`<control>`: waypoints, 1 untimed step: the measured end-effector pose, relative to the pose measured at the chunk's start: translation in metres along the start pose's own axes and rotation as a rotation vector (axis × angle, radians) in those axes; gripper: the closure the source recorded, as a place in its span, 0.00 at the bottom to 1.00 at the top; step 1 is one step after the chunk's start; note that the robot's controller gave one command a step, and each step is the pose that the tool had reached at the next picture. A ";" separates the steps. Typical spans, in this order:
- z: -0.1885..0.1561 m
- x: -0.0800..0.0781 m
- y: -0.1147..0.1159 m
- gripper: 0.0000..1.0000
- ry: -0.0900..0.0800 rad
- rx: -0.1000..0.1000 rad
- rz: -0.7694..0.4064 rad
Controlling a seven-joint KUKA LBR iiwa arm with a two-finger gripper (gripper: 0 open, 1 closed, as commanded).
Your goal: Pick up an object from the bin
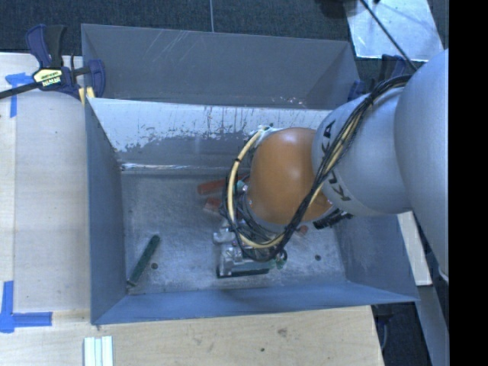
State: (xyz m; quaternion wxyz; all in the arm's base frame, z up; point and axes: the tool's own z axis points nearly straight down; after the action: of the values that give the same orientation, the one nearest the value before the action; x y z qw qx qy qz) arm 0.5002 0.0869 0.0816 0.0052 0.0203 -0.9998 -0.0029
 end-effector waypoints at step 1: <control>0.000 0.000 0.000 1.00 0.000 0.000 0.000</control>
Offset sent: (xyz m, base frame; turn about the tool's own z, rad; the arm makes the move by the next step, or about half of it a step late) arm 0.0392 0.0370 -0.0116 -0.2258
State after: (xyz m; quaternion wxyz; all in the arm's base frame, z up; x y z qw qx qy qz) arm 0.5002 0.0869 0.0816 0.0052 0.0201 -0.9998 -0.0029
